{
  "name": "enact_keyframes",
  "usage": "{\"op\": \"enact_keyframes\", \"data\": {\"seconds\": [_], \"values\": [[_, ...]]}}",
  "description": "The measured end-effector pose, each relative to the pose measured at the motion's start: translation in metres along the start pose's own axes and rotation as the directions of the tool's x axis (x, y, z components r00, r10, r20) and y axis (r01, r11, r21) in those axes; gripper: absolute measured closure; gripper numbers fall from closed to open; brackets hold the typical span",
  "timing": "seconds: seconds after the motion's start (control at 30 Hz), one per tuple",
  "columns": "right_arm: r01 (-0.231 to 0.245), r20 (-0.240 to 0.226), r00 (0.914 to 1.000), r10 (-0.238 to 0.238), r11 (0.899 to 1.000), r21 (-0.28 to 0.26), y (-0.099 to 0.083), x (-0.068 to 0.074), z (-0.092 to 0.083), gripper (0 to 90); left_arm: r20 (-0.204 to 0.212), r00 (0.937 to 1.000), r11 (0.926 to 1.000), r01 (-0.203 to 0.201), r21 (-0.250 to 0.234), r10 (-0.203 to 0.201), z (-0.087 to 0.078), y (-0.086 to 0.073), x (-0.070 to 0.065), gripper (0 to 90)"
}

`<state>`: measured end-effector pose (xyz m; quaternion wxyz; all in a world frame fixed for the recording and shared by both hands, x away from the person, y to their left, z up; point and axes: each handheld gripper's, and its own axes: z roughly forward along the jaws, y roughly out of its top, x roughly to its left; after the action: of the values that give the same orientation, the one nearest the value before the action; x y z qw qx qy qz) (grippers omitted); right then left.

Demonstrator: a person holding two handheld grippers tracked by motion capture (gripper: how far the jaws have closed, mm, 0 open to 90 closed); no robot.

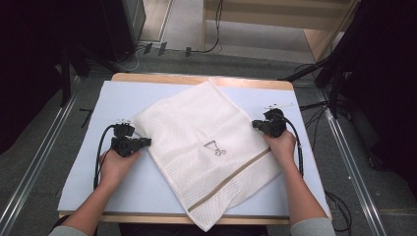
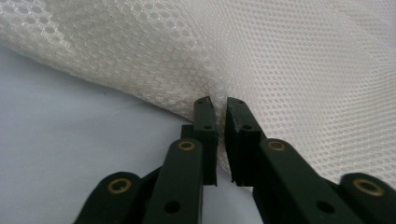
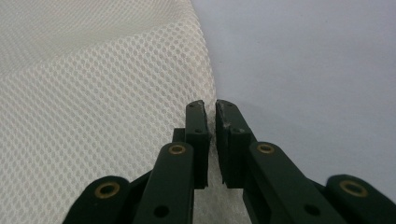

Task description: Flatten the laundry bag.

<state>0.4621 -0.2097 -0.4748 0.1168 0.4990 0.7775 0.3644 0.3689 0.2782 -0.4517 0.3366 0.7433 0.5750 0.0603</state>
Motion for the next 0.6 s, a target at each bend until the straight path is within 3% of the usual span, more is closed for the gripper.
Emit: {"op": "enact_keyframes", "data": {"seconds": [0.07, 0.1, 0.2, 0.6], "values": [[-0.001, -0.003, 1.0000, 0.001, 1.000, 0.005, 0.000, 0.001, -0.001, 85.4, 0.014, 0.9999, 1.0000, 0.007, 0.003, -0.007, -0.001, 0.003, 0.002, 88.5], [0.001, -0.004, 1.0000, -0.001, 1.000, 0.009, 0.000, 0.002, -0.002, 85.5, 0.042, 0.9983, 0.9991, 0.041, 0.004, -0.041, -0.002, 0.006, 0.008, 88.8], [0.007, -0.010, 0.9999, -0.007, 1.000, 0.014, 0.000, 0.003, -0.004, 85.5, 0.035, 0.9985, 0.9992, 0.041, 0.002, -0.041, -0.003, 0.009, 0.013, 89.1], [0.052, -0.065, 0.9966, -0.050, 0.998, 0.044, -0.023, 0.027, -0.029, 85.6, 0.014, 0.9999, 0.9992, -0.007, -0.038, 0.007, 0.003, 0.039, 0.031, 88.9]]}}
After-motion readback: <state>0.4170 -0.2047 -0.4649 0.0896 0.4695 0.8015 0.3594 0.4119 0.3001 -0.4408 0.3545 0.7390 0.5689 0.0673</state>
